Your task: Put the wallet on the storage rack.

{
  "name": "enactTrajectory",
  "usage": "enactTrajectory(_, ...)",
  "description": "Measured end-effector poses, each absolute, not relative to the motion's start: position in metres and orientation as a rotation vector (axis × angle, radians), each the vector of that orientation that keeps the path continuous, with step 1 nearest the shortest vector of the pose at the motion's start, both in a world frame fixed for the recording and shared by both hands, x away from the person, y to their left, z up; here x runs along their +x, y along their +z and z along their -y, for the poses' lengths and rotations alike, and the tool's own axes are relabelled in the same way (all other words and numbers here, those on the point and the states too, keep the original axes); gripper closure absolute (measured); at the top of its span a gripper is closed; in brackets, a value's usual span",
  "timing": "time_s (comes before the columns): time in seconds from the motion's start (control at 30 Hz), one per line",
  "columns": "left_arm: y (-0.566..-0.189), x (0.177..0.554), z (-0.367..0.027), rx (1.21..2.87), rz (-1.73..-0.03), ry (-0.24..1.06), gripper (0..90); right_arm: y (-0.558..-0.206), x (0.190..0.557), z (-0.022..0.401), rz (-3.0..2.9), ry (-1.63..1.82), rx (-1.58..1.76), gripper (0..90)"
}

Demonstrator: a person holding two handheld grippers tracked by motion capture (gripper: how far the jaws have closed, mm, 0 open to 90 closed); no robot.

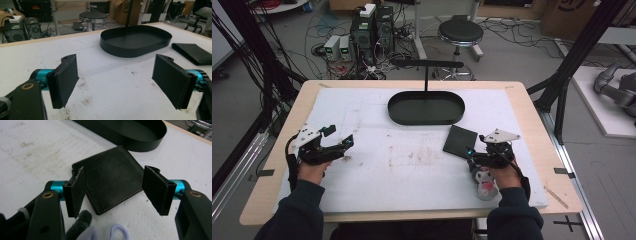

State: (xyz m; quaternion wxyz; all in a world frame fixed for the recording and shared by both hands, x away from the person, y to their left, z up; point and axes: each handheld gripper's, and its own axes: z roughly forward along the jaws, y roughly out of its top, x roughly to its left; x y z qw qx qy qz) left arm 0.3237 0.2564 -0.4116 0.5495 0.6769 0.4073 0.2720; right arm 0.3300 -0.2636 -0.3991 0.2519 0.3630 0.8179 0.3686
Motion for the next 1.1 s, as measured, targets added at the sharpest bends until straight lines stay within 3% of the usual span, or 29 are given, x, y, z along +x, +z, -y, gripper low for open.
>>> enactTrajectory(0.33,-0.412,0.317,-0.257,1.602,-0.949,0.654,21.3,-0.411,0.351,0.228,-2.41,0.851,0.743,37.1)
enactTrajectory(0.8,-0.417,0.32,-0.258,1.603,-0.974,0.641,21.3,-0.433,0.377,0.223,-2.529,0.741,0.71,36.6)
enactTrajectory(0.93,-0.417,0.32,-0.257,1.604,-0.975,0.636,21.3,-0.432,0.374,0.22,-2.518,0.709,0.689,43.7)
enactTrajectory(1.1,-0.418,0.321,-0.258,1.605,-0.98,0.627,21.3,-0.431,0.366,0.215,-2.511,0.666,0.564,59.3)
